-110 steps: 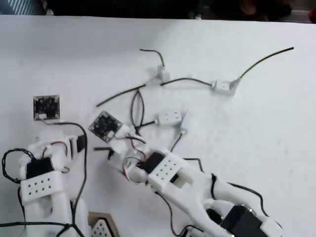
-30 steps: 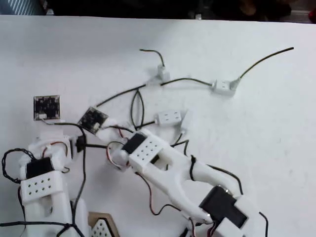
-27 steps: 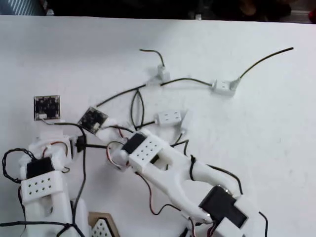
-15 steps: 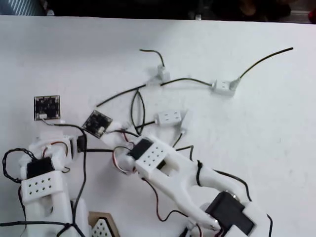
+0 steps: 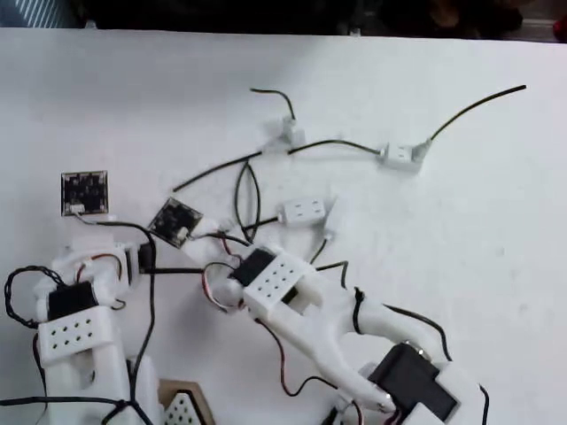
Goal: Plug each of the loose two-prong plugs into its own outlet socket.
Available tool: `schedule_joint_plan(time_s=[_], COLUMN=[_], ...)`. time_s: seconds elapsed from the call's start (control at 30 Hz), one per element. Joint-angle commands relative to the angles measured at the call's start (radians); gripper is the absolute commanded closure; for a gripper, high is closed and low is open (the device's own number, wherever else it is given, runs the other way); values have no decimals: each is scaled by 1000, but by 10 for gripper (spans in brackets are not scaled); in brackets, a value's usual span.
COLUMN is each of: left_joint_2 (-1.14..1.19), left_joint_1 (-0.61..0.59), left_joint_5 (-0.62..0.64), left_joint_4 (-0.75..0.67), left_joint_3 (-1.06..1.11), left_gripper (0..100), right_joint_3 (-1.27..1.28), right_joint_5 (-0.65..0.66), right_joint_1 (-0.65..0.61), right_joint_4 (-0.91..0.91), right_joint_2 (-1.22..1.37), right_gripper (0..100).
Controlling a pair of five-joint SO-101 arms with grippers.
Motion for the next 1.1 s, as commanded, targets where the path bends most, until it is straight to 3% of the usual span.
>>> schedule_joint_plan(time_s=[0.0,0.3,0.47,0.77,1.07], left_joint_2=[-19,-19,-19,-25,-25], left_joint_1=[-10,-10,-10,-8,-8], left_joint_5=[3,3,3,3,3], left_joint_4=[-20,-20,-20,-20,-20], left_joint_3=[2,2,2,12,14], left_gripper=[683,683,683,683,683], right_joint_3=[-46,-222,-353,-526,-684], right_joint_5=[8,64,64,58,57], right_joint_1=[51,153,277,558,650], right_joint_4=[84,189,173,-30,-33], right_joint_2=[-113,-300,-286,42,312], right_gripper=[981,981,981,981,979])
